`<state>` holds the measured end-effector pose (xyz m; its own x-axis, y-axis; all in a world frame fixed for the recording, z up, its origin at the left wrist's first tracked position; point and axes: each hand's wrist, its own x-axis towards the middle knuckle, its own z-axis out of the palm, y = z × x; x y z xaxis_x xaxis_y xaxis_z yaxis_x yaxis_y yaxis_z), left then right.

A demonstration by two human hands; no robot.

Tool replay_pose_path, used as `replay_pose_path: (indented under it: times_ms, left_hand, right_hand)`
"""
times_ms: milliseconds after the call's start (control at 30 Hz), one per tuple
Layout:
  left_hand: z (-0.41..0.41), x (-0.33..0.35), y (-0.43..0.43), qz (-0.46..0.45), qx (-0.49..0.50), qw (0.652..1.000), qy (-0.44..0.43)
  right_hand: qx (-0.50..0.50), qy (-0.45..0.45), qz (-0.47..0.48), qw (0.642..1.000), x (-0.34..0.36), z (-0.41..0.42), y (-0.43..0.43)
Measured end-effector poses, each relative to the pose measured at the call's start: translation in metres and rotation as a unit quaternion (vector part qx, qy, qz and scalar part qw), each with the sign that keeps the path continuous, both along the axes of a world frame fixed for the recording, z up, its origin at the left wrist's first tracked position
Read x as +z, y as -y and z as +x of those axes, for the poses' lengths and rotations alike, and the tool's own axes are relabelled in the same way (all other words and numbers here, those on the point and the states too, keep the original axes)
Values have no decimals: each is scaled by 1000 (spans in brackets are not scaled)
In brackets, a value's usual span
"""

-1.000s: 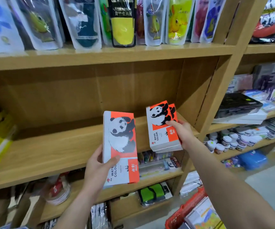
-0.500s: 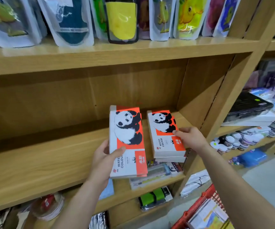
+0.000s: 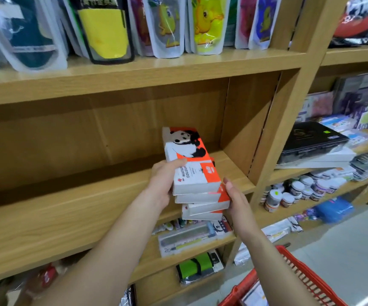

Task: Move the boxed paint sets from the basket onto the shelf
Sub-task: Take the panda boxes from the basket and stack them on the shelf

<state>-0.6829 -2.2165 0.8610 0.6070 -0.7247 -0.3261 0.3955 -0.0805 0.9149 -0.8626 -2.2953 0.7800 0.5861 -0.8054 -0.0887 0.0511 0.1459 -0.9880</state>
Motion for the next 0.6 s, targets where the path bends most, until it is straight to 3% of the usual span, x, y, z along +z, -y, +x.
replay_pose_path:
  times_ms: [167,333,433,600]
  left_hand:
    - [-1,-22,-2,46,-22,980,193]
    - [-14,-43,-12,-17,-148,974,173]
    - [-30,-61,-1,-39,-132,984,116]
    - [-19,-59,46,-55,-118,984,119]
  right_hand:
    - [10,-39,-85,996,0,-1,-5]
    - [21,1,-97,995,-3,3,-12]
    - [-6,27,-76,997,-6,9,-9]
    - [-55,21,-44,997,5,32,36]
